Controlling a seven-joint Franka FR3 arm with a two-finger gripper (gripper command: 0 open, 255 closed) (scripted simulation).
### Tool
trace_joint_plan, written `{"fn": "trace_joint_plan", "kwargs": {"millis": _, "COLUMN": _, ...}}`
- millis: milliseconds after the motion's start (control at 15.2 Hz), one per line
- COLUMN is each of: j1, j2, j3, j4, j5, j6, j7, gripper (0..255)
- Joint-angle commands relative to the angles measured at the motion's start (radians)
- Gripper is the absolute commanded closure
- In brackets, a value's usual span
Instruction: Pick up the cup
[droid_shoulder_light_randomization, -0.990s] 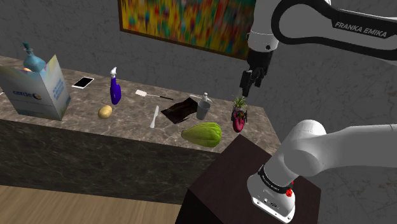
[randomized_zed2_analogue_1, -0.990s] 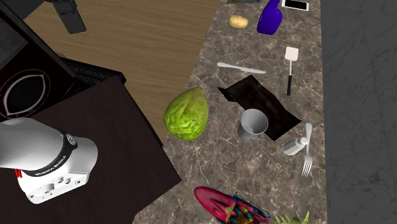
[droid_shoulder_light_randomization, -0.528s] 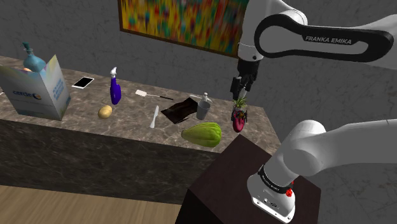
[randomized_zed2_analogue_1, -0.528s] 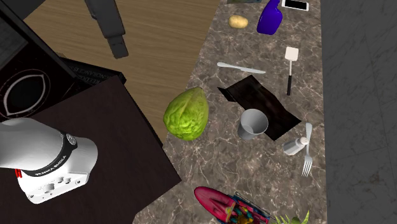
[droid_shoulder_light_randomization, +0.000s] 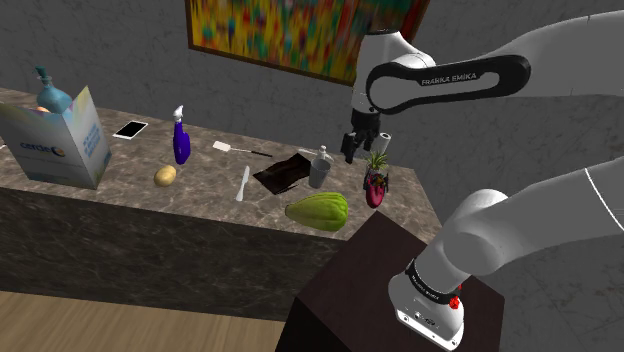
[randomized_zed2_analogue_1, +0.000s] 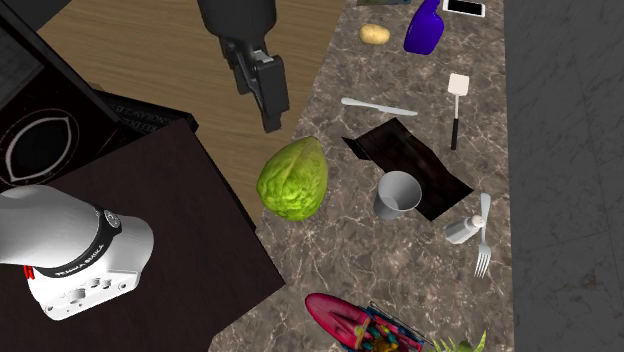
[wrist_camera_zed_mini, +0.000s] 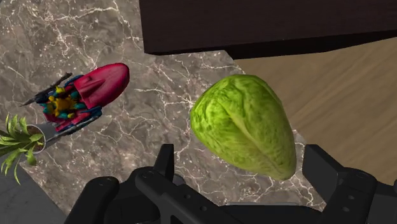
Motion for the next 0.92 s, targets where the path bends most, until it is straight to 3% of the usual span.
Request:
{"fn": "trace_joint_plan", "kwargs": {"millis": 0, "j1": -0.012, "j2": 0.069, "j3": -0.020, "j4": 0.003, "j5": -0.015, "j6": 0.080, "j7": -0.010, "gripper": 0}}
{"fn": "trace_joint_plan", "kwargs": {"millis": 858, "j1": -0.060, "j2": 0.573, "j3": -0.099, "j4": 0.178, "j5": -0.021, "j6": 0.478, "j7": -0.065, "gripper": 0}}
